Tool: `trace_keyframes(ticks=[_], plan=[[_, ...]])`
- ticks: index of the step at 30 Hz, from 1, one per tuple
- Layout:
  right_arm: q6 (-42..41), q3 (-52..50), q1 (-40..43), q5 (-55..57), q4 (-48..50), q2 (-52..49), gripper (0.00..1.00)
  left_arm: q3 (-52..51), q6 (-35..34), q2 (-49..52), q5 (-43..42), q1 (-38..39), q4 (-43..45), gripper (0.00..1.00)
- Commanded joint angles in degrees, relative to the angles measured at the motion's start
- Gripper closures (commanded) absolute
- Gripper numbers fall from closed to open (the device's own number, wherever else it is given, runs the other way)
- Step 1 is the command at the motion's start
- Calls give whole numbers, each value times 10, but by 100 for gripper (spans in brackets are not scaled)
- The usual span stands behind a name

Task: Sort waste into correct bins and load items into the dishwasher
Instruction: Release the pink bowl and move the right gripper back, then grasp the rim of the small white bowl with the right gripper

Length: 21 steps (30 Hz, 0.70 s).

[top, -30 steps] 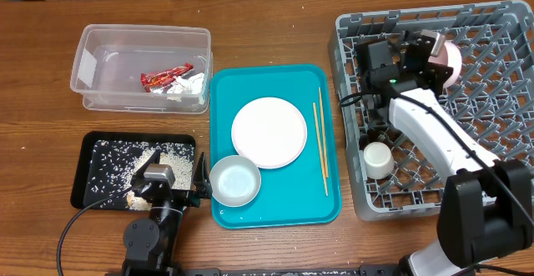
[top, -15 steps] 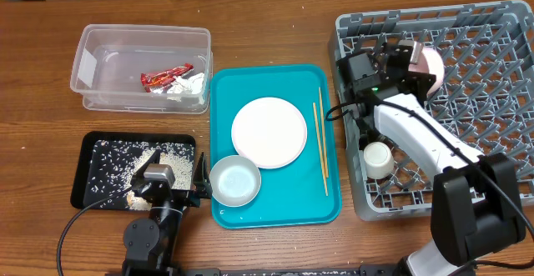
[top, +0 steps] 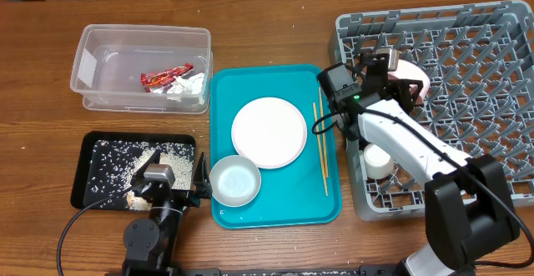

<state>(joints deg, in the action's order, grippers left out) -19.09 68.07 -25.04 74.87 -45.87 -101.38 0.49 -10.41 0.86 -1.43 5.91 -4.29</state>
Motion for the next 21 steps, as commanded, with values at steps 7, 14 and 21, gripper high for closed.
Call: trace_keyframes(ticks=[7,14,21], plan=[[-4,22,-51,-114,-40,148,57,-2,-3,-6,1,2,-1,0],[-17,22,-84,-313,-75,227,57,-2,-3,-6,1,2,-1,0],[-24,14,-145,-731,-54,222,55,-2,-3,-6,1,2,-1,0]])
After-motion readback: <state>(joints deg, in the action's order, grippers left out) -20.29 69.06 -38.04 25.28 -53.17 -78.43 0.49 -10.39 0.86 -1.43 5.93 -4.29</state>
